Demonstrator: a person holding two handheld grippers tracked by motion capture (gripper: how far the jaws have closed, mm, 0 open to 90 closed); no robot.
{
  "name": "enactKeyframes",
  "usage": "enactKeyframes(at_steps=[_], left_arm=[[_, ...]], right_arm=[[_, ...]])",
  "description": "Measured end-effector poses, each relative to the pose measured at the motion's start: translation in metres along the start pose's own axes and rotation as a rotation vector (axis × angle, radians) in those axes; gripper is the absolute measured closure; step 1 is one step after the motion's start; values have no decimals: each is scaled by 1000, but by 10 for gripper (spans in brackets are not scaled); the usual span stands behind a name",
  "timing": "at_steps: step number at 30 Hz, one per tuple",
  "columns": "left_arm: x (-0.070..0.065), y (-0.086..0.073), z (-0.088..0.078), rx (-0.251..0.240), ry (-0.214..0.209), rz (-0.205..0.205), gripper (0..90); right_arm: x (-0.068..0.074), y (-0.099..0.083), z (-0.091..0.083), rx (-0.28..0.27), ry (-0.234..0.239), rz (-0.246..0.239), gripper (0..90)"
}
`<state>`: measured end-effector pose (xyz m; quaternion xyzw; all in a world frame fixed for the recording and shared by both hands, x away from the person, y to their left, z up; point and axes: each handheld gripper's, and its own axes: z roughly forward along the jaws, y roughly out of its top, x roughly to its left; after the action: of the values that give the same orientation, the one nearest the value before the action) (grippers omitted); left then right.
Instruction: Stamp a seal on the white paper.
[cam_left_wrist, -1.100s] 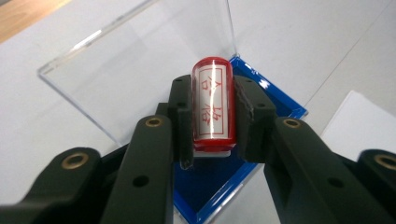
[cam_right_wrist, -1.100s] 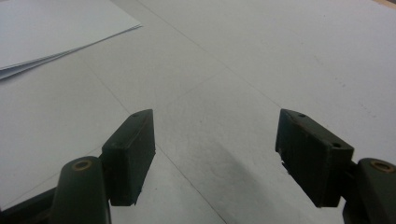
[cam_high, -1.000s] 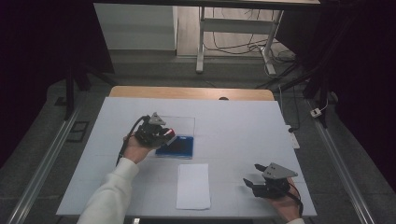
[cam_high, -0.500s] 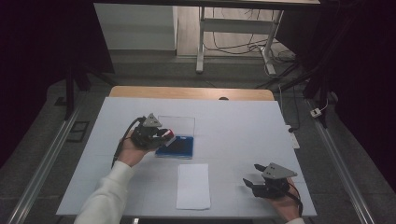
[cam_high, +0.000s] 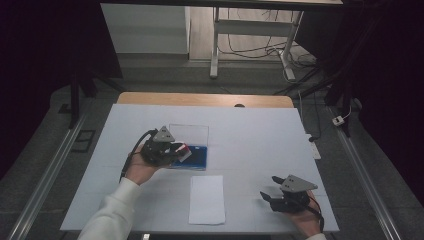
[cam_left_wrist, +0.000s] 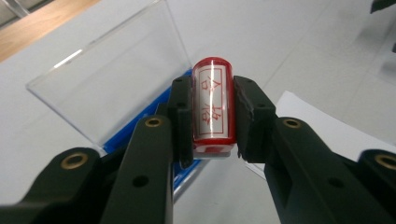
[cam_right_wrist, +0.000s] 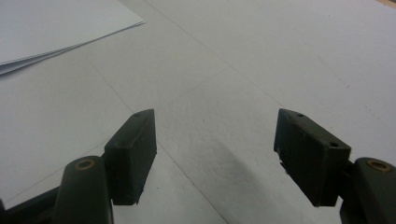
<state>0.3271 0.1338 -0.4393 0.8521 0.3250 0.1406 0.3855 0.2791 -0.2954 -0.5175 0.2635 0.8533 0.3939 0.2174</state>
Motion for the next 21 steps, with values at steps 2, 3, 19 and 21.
enactKeyframes(at_steps=[2, 3, 19, 21], left_arm=[[-4, -1, 0, -5, -11, 3, 697], [-5, -1, 0, -7, -17, 5, 697], [-25, -6, -3, -5, -59, 32, 697], [-26, -7, -3, -5, -63, 33, 696]], right_arm=[[0, 0, 0, 0, -1, -1, 297], [0, 0, 0, -1, -1, 0, 297], [-2, -1, -2, -3, -7, 9, 297], [-1, -1, -2, -1, -6, 8, 297]])
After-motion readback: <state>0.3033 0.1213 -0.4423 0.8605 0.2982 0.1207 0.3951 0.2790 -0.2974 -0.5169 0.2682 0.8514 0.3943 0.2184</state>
